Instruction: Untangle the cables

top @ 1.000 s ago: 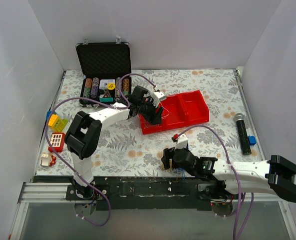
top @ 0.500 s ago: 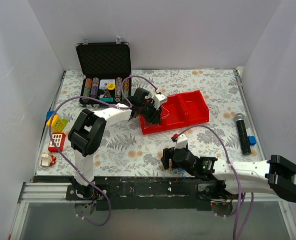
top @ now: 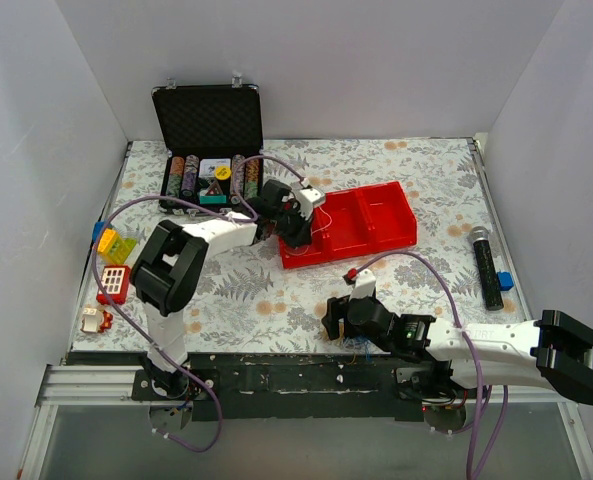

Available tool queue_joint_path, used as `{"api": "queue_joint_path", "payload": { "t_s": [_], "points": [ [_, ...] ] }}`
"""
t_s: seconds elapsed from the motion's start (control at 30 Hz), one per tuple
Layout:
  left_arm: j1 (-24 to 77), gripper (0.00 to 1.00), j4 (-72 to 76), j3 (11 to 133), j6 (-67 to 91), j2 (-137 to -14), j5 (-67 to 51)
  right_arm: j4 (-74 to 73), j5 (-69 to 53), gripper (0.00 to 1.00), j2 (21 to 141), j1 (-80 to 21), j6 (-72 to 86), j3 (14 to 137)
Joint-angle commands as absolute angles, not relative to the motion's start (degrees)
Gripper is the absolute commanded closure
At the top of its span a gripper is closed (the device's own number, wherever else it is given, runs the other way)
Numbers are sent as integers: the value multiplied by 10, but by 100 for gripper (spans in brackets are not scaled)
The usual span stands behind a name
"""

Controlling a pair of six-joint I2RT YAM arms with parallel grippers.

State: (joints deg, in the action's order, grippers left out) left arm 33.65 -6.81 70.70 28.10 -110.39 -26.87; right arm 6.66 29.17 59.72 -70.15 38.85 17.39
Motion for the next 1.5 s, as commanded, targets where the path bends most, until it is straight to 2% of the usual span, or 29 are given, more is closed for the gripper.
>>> {"api": "queue_joint_path", "payload": {
  "t_s": [0.0, 0.2, 0.4, 0.43, 0.47, 0.57, 0.93, 1.2, 1.47],
  "points": [
    [318, 100, -50, 674, 323, -1028, -195, 94, 289, 18, 599, -701, 397, 168],
    [307, 100, -4, 598, 352, -957, -171, 102, 283, 18, 614, -701, 398, 169],
    [290, 100, -4, 592, 386, -936, -193, 98, 278, 18, 627, -701, 401, 176],
    [290, 97, -8, 594, 384, -937, -192, 98, 279, 18, 626, -701, 402, 177],
    [290, 88, -15, 597, 377, -943, -187, 97, 280, 18, 624, -701, 403, 177],
    [294, 74, -46, 619, 355, -964, -159, 96, 285, 17, 620, -701, 403, 177],
    [294, 32, -89, 688, 370, -960, -131, 62, 311, 16, 594, -700, 378, 212],
    [290, 20, -141, 700, 388, -917, -83, 17, 344, 11, 564, -673, 336, 268],
    [289, 19, -156, 635, 428, -926, -20, 1, 321, 12, 547, -586, 281, 316]
  ]
}}
